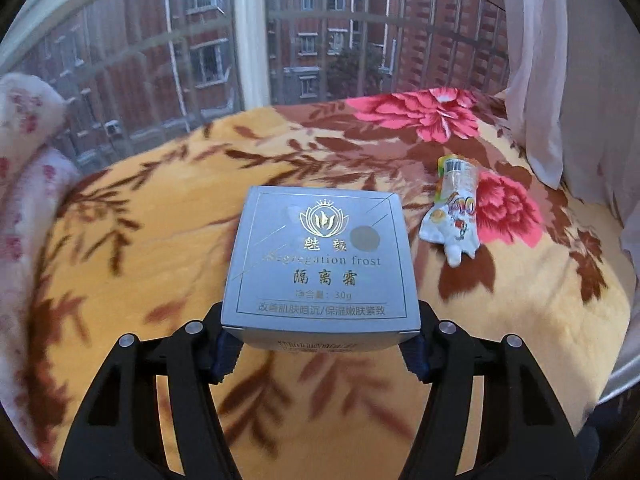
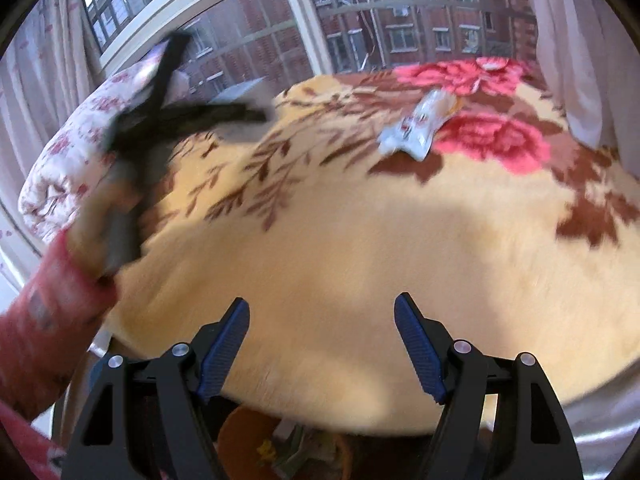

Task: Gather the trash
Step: 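Grasp the white-orange drink pouch with the right gripper while the left holds the box, then carry cream box and pouch over the orange bin and open both grippers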

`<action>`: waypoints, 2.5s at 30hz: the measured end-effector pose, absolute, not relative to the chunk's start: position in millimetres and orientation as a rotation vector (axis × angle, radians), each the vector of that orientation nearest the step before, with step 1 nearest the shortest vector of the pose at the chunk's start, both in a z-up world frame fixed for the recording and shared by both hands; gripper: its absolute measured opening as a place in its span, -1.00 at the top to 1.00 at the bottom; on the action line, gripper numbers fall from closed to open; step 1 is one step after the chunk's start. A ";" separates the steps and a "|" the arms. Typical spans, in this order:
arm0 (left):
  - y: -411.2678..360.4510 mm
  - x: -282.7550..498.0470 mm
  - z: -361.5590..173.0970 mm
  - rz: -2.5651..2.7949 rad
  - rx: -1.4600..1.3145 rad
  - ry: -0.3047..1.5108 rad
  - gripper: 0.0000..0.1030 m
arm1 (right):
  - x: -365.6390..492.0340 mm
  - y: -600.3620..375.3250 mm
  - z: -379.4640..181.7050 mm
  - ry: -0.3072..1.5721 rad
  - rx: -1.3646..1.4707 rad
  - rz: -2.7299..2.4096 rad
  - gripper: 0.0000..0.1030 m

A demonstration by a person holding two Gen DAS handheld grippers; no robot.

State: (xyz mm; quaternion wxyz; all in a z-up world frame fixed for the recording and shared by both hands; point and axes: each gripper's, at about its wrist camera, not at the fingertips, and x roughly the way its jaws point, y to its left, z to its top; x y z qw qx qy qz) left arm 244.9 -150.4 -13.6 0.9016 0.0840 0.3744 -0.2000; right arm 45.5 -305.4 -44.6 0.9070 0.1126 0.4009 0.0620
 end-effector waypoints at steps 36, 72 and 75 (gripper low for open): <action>-42.0 169.3 -19.2 -0.266 0.038 0.782 -0.21 | 302.9 -410.3 -59.4 0.900 0.491 -0.257 0.20; -46.5 -41.7 -108.8 -0.461 0.241 1.010 -0.21 | -57.6 -223.1 -86.5 1.052 0.245 0.262 0.20; -48.6 -46.9 -130.7 -0.477 0.244 1.075 -0.21 | -60.8 -217.0 -106.1 1.093 0.249 0.264 0.20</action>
